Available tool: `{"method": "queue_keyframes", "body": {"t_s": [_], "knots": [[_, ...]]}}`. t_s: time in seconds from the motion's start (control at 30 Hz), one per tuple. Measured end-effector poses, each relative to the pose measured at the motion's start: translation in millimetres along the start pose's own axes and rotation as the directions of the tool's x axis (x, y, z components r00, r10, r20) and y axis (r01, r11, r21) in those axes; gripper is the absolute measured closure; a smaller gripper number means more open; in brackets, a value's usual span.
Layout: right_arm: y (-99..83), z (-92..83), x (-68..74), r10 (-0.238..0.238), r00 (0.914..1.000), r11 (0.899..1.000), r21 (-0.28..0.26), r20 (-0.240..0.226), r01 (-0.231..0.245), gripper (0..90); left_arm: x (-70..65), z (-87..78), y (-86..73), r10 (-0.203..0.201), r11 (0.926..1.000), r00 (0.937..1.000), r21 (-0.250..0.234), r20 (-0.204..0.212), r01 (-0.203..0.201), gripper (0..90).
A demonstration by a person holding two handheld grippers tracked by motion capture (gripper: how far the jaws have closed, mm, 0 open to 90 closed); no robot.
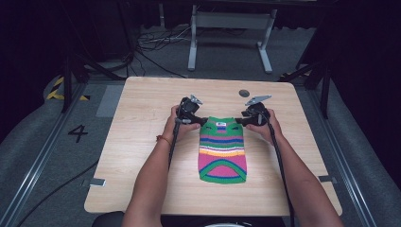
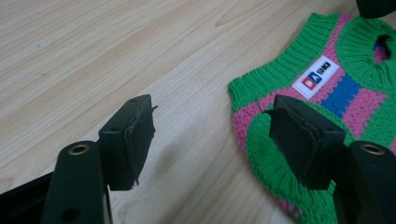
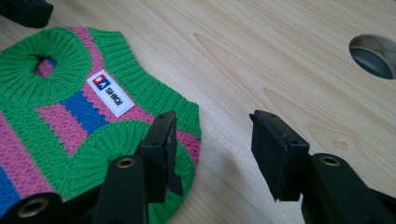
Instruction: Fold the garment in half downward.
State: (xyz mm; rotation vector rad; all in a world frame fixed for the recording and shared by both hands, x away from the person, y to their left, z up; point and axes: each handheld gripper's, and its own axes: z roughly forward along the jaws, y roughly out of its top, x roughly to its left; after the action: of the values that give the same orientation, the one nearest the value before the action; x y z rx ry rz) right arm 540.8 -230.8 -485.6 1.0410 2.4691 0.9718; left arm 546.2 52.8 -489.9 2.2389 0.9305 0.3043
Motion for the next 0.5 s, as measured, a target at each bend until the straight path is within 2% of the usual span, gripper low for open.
{"method": "queue_keyframes", "body": {"t_s": [0.07,0.17,0.2,0.23,0.4,0.47,0.5], "knots": [[0.1,4.9,-1.2,0.012,0.9999,1.0,-0.007,-0.003,-0.012,54.8,-1.0,4.6,0.0,-0.003,1.0,1.0,0.001,-0.005,0.003,33.7],[-0.5,11.5,-1.3,0.04,0.9991,0.999,-0.014,-0.012,-0.04,57.3,-0.9,12.7,-2.9,-0.036,0.9993,0.9994,0.01,-0.003,0.036,34.9],[-1.0,13.8,-0.7,0.043,0.9989,0.999,-0.013,-0.018,-0.043,58.2,0.9,14.0,-4.6,-0.064,0.9979,0.9979,-0.006,0.007,0.064,34.9],[-1.6,17.0,0.6,0.042,0.999,0.999,-0.008,-0.013,-0.042,59.3,2.3,14.3,-5.6,-0.069,0.9976,0.9974,-0.008,0.021,0.069,35.5],[-4.3,18.7,-0.9,0.078,0.9961,0.997,-0.013,-0.041,-0.078,65.0,0.4,14.1,-5.1,-0.063,0.998,0.9979,-0.003,0.019,0.063,41.2],[-4.7,19.1,-1.0,0.08,0.995,0.997,-0.016,-0.058,-0.082,69.8,-1.1,13.3,-4.2,-0.048,0.9988,0.9978,0.003,0.047,0.048,46.8],[-4.7,19.2,-1.1,0.081,0.9945,0.997,-0.016,-0.066,-0.082,73.0,-1.6,12.9,-4.0,-0.038,0.9993,0.9973,0.007,0.062,0.038,53.1]]}}
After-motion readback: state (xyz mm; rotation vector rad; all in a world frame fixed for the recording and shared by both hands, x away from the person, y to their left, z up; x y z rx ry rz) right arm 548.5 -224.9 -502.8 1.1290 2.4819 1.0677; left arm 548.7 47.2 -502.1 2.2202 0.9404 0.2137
